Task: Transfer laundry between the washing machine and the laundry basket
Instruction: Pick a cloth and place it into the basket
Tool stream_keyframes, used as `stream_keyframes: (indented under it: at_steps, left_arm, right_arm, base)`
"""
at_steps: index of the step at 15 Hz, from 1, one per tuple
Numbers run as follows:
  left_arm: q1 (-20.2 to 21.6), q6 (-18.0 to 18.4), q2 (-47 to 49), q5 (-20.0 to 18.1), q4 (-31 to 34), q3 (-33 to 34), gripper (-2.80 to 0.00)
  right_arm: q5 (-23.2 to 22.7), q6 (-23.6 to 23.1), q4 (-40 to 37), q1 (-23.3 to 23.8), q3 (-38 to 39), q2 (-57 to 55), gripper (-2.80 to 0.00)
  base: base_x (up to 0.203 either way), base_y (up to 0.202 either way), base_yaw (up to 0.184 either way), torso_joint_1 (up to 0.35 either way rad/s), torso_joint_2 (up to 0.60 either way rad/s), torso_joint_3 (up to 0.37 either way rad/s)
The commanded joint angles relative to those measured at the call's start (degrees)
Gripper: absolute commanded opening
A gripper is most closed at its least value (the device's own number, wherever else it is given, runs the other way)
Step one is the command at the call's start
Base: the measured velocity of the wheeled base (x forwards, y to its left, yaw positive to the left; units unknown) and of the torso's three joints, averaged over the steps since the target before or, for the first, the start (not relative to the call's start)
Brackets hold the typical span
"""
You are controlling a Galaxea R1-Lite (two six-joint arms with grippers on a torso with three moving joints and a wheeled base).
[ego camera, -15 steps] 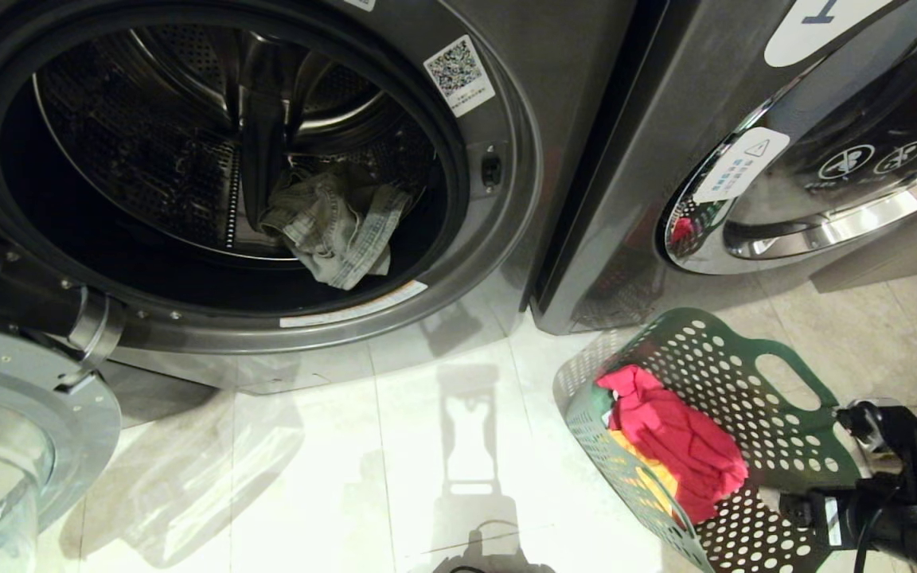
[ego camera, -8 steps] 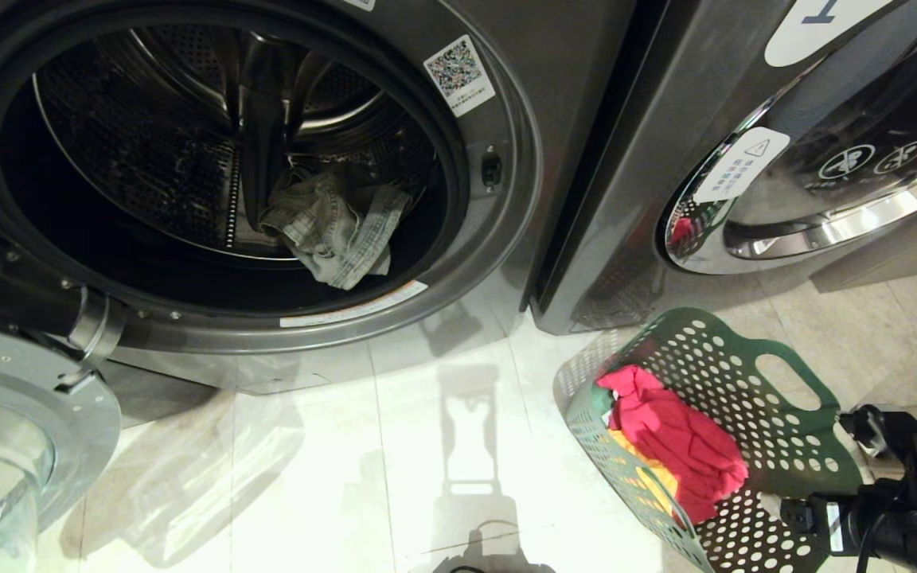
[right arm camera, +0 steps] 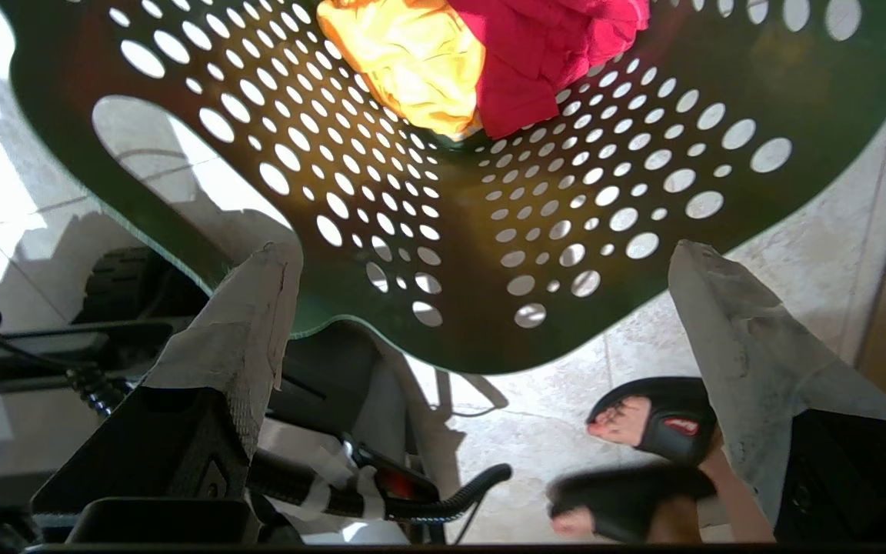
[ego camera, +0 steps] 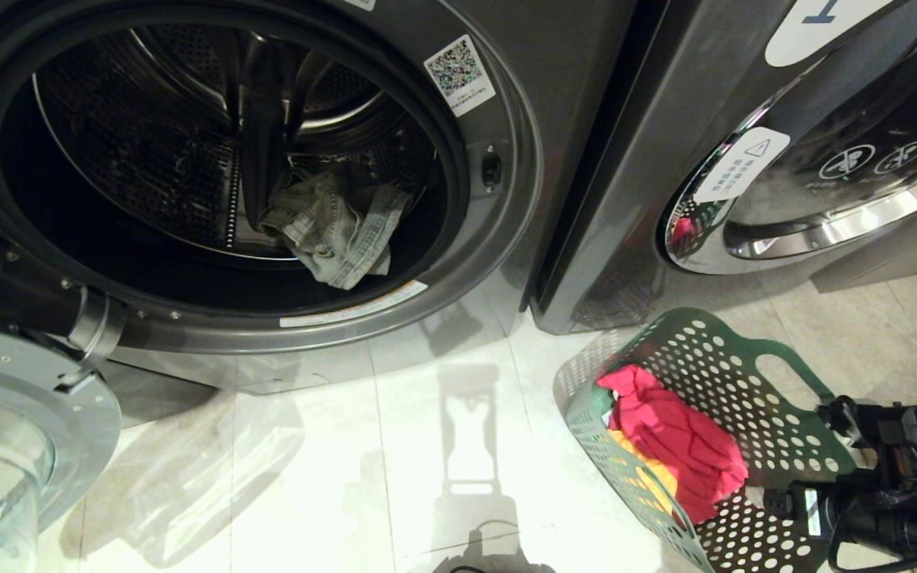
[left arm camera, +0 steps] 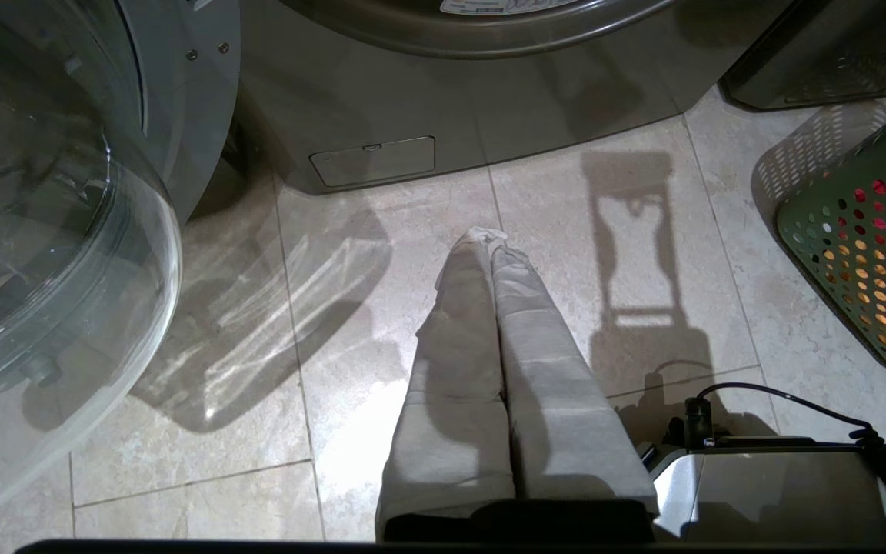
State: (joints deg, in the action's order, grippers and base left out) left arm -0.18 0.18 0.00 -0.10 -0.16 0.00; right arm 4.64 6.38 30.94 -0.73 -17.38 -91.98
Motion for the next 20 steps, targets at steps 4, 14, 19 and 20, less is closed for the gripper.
stream_keyframes:
  at_steps: [4, 14, 19, 20]
  left_arm:
    - [0.0, 0.0, 0.0, 0.0, 0.0, 0.0, -2.8]
    - [0.0, 0.0, 0.0, 0.0, 0.0, 0.0, -2.8]
    - [0.0, 0.0, 0.1, 0.0, 0.0, 0.0, -2.8]
    - [0.0, 0.0, 0.1, 0.0, 0.0, 0.0, -2.8]
  right_arm:
    - [0.0, 1.3, 0.8, -0.1, -2.8, -7.3, 0.0]
    - [0.2, 3.0, 2.3, 0.3, -6.9, -14.9, 0.0]
    - [0.1, 2.9, 2.1, 0.5, -7.4, -16.2, 0.0]
    - [0.1, 2.9, 2.1, 0.5, -7.5, -16.4, 0.0]
  base:
    - [0.0, 0.0, 0.0, 0.0, 0.0, 0.0]
    - [0.0, 0.0, 0.0, 0.0, 0.0, 0.0]
    - [0.0, 0.0, 0.0, 0.0, 0.0, 0.0]
    - [0.0, 0.0, 0.0, 0.0, 0.0, 0.0]
